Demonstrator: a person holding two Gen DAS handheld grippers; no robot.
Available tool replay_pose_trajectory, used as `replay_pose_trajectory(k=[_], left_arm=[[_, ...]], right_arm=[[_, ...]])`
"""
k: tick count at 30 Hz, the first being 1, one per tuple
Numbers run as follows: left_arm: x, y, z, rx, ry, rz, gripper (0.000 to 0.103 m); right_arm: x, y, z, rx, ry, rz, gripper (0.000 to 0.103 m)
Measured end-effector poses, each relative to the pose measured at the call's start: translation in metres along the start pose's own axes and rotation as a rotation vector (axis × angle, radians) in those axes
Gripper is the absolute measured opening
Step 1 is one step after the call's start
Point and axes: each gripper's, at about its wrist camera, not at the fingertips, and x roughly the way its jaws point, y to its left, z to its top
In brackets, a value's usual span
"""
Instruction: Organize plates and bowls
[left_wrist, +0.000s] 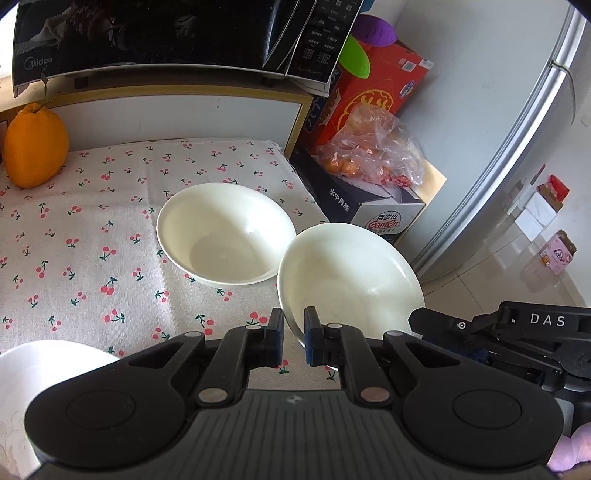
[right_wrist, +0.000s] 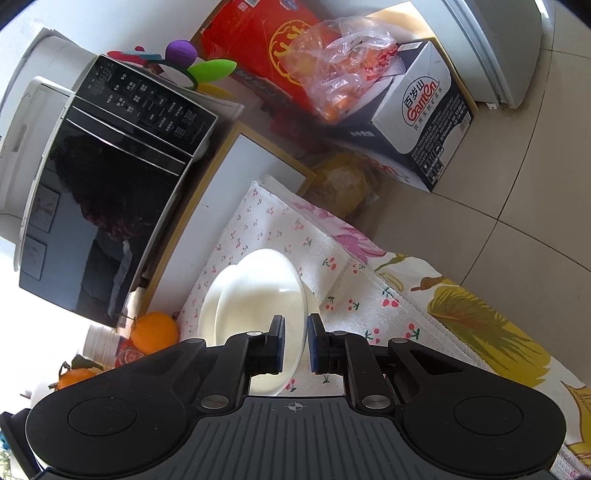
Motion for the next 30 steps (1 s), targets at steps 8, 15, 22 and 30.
replay_pose_trajectory(k=[8,15,22,30], left_arm=[[-0.031,-0.006,0.001,0.013,-0.036,-0.021,0.010],[-0.050,-0.013,-0.006,0.025,-0.003,-0.019,0.010],[-0.062,-0.020,-0.017,0.050,0.054,-0.010,0.012],[-0.066,-0.027,-0.026,0.094,0.115,0.017,0.012]], right_arm=[[-0.030,0.017,-0.002,-0.028,-0.009,0.034,0.013],[-0.051,0.028,-0.010,-0.062,0.029,0.008,0.013],[-0.070,0.043,-0.023,-0.168,0.055,-0.052,0.014],[-0.072,0.049,-0.035,-0.261,0.122,-0.165,0.014]])
